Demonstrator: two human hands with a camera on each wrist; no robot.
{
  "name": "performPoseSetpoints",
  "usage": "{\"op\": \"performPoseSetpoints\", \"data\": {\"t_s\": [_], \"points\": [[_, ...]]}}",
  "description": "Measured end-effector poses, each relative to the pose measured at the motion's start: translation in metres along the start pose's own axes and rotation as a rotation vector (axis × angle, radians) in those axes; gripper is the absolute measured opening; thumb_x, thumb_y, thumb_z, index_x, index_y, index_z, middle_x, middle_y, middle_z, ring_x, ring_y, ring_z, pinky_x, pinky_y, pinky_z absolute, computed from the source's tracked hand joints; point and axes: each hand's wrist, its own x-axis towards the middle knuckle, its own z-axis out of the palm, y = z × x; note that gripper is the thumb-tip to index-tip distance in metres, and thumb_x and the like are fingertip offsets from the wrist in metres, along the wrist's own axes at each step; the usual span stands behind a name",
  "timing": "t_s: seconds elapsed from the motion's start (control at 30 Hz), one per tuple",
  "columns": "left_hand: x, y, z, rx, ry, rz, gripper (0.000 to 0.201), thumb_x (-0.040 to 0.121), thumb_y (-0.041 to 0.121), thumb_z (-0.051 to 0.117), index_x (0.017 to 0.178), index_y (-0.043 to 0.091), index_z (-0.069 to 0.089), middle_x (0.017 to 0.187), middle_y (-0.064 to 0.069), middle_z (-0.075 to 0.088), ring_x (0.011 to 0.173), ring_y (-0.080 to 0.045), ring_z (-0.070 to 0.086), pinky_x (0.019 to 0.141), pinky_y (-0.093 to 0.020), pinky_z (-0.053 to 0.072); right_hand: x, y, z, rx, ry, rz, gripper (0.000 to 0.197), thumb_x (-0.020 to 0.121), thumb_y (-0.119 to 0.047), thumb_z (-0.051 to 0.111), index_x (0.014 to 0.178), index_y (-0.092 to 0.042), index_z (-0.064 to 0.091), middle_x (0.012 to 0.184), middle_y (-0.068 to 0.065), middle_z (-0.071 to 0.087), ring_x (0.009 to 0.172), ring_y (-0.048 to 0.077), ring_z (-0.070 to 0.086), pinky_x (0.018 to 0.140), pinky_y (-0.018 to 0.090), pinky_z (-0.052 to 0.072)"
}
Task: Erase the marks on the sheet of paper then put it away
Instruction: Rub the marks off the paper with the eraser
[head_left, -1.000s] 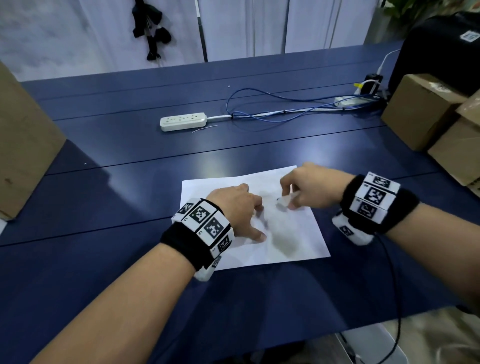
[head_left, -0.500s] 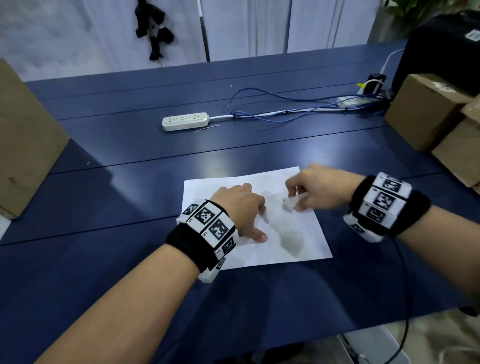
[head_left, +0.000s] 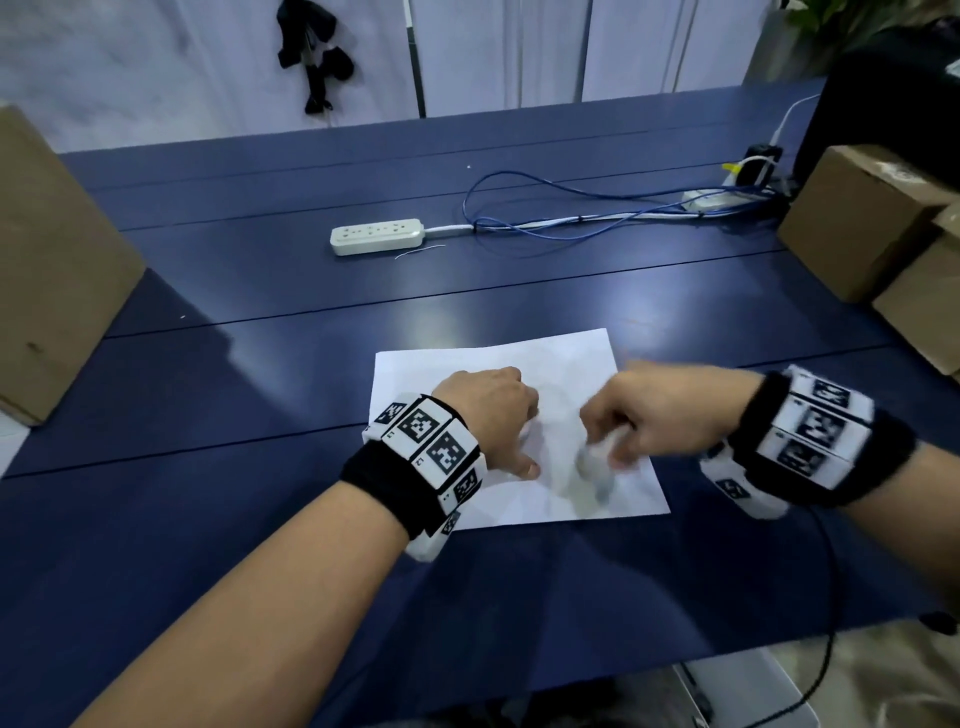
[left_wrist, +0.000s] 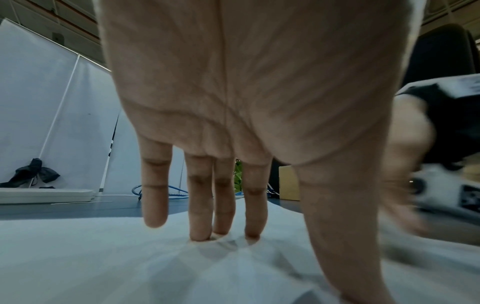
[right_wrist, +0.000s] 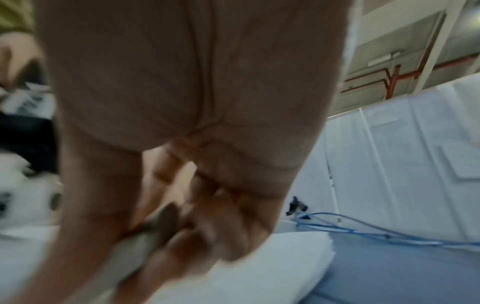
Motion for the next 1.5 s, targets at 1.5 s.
{"op": "performPoseSetpoints", "data": {"t_s": [1.5], "points": [[0.003, 0.015, -0.006, 0.030, -0.010, -0.011, 0.072, 0.067, 0.073, 0.070, 0.121, 0.026, 0.060, 0.111, 0.003, 0.050, 0.097, -0.017, 0.051, 0.082, -0.032, 0.034, 0.007, 0.024, -0.007, -0.060, 0.193, 0.150, 0.019, 0.077, -0.032, 0.072, 0.094, -0.028, 0.062, 0.078, -0.010, 0.059, 0.084, 0.015, 0.053, 0.075, 0.032, 0.050]]}}
